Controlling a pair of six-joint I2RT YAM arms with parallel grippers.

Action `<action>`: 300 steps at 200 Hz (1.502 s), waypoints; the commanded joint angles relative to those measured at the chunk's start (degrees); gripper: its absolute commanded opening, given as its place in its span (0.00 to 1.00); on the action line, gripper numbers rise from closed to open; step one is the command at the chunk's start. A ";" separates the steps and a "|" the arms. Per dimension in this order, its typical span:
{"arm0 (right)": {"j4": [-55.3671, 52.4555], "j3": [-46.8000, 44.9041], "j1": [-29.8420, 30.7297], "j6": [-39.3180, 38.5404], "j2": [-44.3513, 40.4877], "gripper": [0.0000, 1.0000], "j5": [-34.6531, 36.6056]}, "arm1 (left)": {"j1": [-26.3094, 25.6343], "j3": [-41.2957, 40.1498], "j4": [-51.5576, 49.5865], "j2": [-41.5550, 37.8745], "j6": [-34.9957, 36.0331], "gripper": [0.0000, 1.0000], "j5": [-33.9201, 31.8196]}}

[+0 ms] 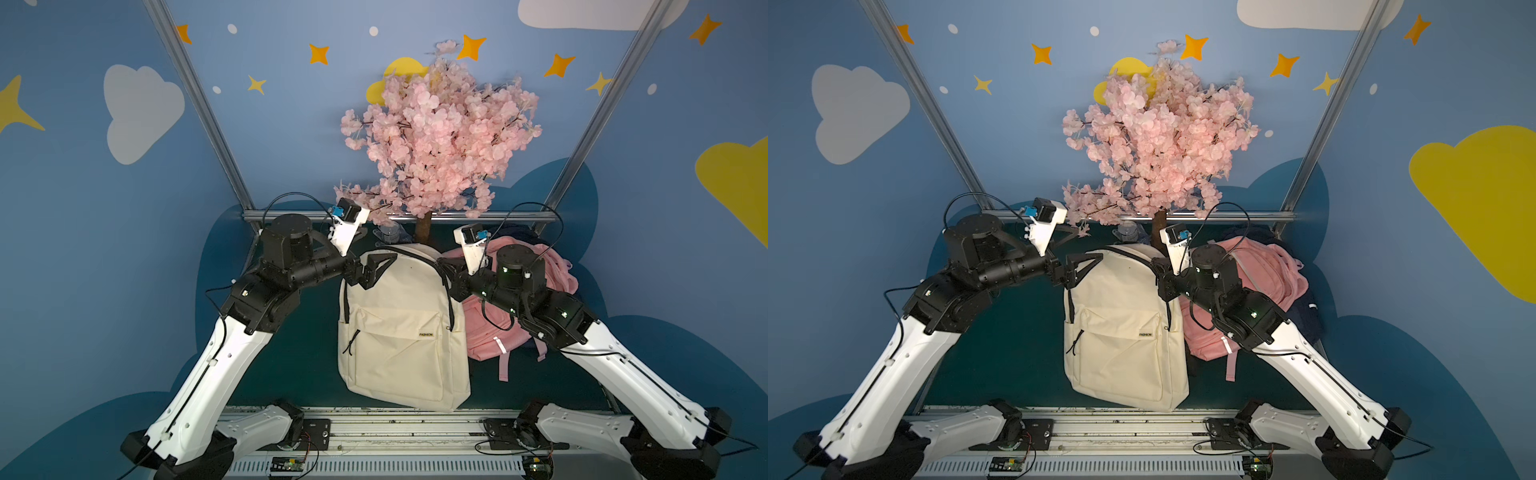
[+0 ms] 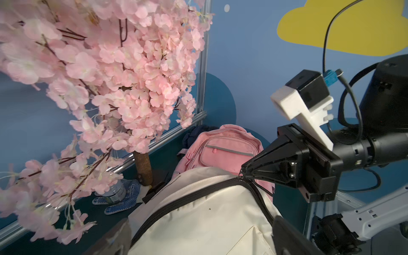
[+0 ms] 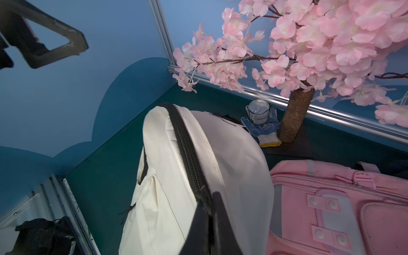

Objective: Zip up the backpack
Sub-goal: Zip the zipper on the backpack.

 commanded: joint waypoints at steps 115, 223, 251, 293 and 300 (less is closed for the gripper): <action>5.42 2.12 2.02 -2.41 -1.70 0.00 -1.42 | -6.93 11.08 -10.58 20.40 25.27 0.76 3.59; 3.23 -13.41 0.99 5.59 -7.34 0.00 10.34 | -3.27 5.86 -3.60 19.01 19.26 0.03 -11.29; 3.85 -21.29 0.87 9.30 -9.05 0.00 9.77 | -1.39 3.78 -0.92 17.67 18.30 0.03 -12.01; 7.16 -32.01 0.92 15.03 -10.40 0.00 6.57 | -0.36 3.95 -0.03 18.55 17.66 0.03 -15.44; 8.05 -33.66 0.99 15.91 -10.43 0.00 5.57 | -0.23 4.07 0.15 18.78 17.57 0.03 -16.07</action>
